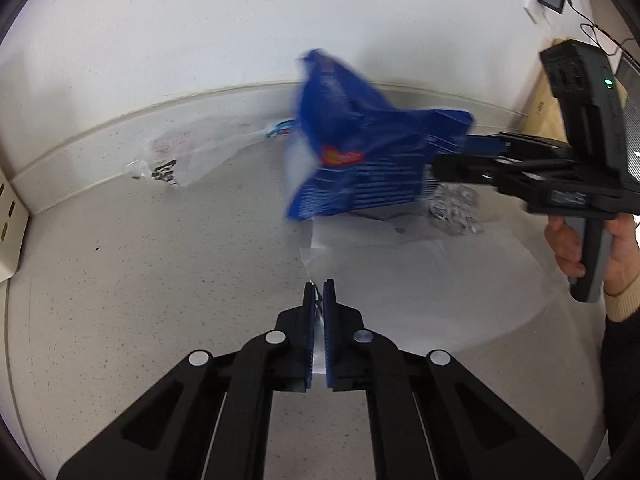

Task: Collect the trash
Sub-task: 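Close the right tool on the blue snack bag while the left tool grasps the white sheet, then lift the blue snack bag off the counter with the right tool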

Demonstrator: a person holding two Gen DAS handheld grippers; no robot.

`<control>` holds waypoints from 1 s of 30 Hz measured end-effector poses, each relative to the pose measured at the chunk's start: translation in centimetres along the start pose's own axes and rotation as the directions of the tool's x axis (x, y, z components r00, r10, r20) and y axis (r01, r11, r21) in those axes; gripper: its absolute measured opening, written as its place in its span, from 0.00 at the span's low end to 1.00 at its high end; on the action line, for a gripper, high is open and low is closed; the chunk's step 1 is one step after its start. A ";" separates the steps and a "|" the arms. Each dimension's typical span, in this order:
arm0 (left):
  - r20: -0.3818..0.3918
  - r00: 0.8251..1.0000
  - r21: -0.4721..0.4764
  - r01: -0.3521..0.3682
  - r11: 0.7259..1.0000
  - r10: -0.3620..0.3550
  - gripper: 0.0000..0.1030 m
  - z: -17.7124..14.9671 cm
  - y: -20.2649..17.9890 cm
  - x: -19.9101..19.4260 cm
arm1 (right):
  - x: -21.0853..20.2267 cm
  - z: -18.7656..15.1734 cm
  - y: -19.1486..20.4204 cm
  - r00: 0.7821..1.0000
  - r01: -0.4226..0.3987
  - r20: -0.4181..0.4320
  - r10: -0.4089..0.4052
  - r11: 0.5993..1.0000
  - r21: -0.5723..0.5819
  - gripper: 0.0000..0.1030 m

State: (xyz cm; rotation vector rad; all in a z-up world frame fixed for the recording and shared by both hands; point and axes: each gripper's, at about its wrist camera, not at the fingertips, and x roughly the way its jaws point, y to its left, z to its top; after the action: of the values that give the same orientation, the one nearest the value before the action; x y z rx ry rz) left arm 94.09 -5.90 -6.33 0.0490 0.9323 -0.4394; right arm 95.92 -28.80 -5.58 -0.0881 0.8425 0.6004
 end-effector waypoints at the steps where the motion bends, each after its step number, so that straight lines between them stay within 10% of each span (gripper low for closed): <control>1: 0.006 1.000 0.003 0.006 1.000 -0.006 0.02 0.0 -0.1 -0.1 | 0.2 -0.1 -0.2 1.000 0.004 -0.006 -0.004 1.000 0.005 0.45; 5: 0.033 0.999 0.012 0.024 1.000 -0.024 0.02 -0.1 -0.3 -1.0 | 0.4 -0.3 -0.8 1.000 -0.021 -0.019 0.021 1.000 0.021 0.05; 13: 0.099 0.993 0.031 0.063 0.998 -0.066 0.02 0.3 -0.9 -4.4 | -0.9 -0.5 -1.2 0.999 -0.030 0.033 0.029 0.999 0.015 0.06; 15: 0.096 0.994 0.027 0.046 0.999 -0.048 0.02 0.6 -0.9 -4.8 | -1.7 -0.2 -1.3 0.998 -0.010 0.070 0.008 1.000 0.016 0.25; 17: 0.096 0.995 0.023 0.014 1.000 -0.016 0.02 0.4 -0.6 -5.0 | -2.5 0.4 -0.5 0.992 0.023 0.121 -0.019 0.999 -0.033 0.81; 30: 0.067 0.997 0.018 0.035 0.999 -0.036 0.02 0.5 -0.5 -4.0 | 4.2 3.5 3.4 0.992 0.115 0.088 -0.093 0.945 -0.306 0.84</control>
State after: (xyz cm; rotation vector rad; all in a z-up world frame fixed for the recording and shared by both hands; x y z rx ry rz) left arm 92.24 -5.15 -2.84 0.0331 0.8643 -0.4792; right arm 98.65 -22.92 -5.72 -0.3939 0.6633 0.6294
